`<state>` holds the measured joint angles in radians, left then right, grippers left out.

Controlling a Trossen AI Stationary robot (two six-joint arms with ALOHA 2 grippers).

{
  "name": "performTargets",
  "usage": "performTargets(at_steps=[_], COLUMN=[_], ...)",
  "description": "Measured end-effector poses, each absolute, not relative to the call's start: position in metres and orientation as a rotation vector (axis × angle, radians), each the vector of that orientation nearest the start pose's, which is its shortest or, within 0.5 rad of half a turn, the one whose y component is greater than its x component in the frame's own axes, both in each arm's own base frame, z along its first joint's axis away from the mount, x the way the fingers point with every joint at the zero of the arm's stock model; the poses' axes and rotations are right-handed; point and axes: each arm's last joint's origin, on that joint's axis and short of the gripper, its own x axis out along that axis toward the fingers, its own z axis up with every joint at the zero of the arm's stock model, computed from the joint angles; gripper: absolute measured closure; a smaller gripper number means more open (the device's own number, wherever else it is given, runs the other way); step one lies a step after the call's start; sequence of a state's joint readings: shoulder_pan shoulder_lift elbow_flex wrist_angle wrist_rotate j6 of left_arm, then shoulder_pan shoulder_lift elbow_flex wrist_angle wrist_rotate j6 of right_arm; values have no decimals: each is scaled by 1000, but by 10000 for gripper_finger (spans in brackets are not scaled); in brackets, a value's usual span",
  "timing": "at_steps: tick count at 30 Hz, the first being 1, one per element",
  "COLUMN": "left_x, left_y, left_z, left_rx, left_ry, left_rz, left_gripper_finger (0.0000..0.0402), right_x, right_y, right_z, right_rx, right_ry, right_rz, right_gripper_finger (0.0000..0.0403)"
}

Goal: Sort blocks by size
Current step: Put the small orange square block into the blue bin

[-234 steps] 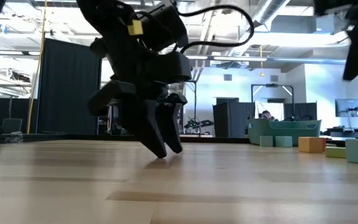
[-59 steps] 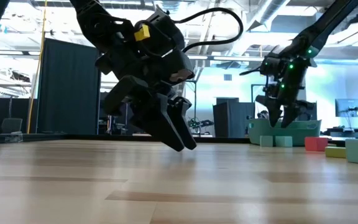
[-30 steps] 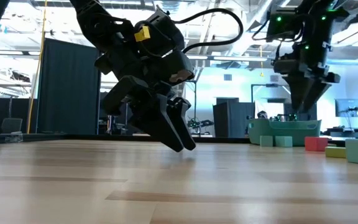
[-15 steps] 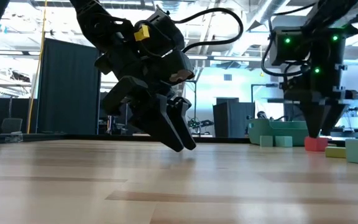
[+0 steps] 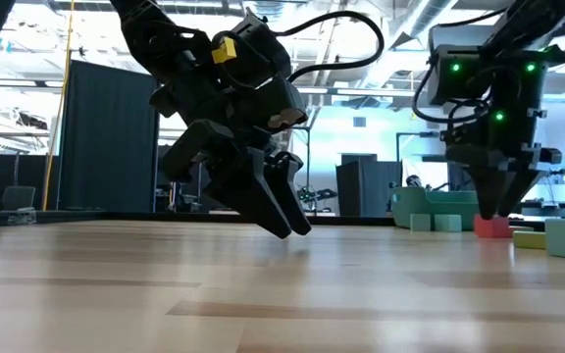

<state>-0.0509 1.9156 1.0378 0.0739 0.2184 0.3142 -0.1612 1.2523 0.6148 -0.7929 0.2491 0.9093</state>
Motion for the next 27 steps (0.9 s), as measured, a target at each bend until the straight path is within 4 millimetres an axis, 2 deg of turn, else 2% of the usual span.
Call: performTargets(at_steps=[5,17,27], left_x=[378,379,379], left_y=[-26,-26,-26], left_z=[133,134,134], left_rx=[235,236,234], left_ry=[750,733,733], left_rz=[-380,-378,-377], left_gripper_finger=[204,204,204], right_x=[177,180,188], right_y=[-34,-39,-41], right_z=[167,165,148], right_rx=[680,678,636], right_ry=[1149,1122,1179], right_rz=[-940,-967,-1007], right_gripper_finger=[175,137,136])
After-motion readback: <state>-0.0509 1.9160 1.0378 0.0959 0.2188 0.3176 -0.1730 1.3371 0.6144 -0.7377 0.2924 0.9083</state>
